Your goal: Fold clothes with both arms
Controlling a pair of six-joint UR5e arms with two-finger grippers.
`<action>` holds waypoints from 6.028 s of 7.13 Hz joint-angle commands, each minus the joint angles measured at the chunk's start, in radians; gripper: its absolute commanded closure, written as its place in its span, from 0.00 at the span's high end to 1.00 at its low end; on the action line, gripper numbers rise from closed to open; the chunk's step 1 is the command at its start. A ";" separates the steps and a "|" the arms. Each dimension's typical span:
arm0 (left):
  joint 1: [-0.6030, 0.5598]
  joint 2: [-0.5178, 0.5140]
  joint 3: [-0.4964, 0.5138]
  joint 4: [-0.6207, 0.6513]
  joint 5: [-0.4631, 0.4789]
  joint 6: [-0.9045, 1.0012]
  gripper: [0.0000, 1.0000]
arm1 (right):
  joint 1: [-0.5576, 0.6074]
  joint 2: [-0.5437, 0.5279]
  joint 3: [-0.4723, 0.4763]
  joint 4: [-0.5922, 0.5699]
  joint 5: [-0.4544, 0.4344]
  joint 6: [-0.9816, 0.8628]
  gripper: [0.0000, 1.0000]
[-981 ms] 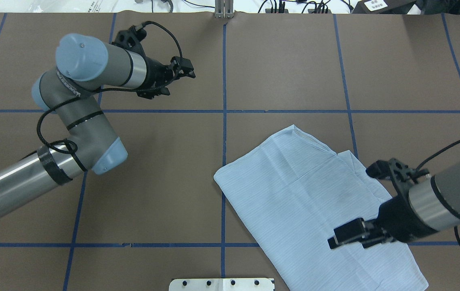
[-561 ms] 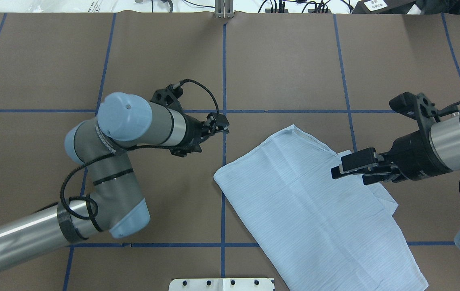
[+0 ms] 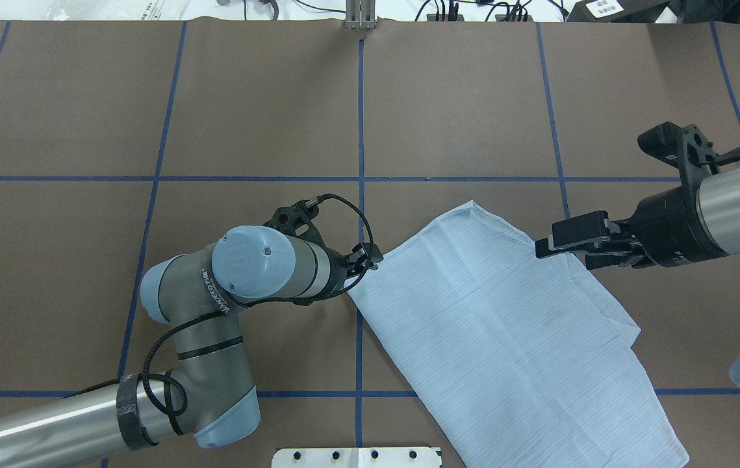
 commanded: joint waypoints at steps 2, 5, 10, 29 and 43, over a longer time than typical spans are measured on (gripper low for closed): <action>0.006 -0.040 0.046 0.000 0.001 -0.007 0.92 | 0.005 0.001 -0.002 0.000 -0.007 0.000 1.00; 0.017 -0.033 0.048 0.000 0.001 -0.001 0.92 | 0.008 0.003 -0.002 0.000 -0.007 0.000 1.00; 0.030 -0.033 0.050 -0.002 -0.001 -0.007 0.54 | 0.019 0.001 -0.002 0.000 -0.002 0.000 1.00; -0.292 -0.316 0.721 -0.473 0.153 0.345 0.00 | 0.039 -0.003 -0.040 0.002 -0.079 0.017 1.00; -0.344 -0.222 0.467 -0.292 0.038 0.377 0.98 | 0.036 0.009 -0.048 0.003 -0.080 0.006 1.00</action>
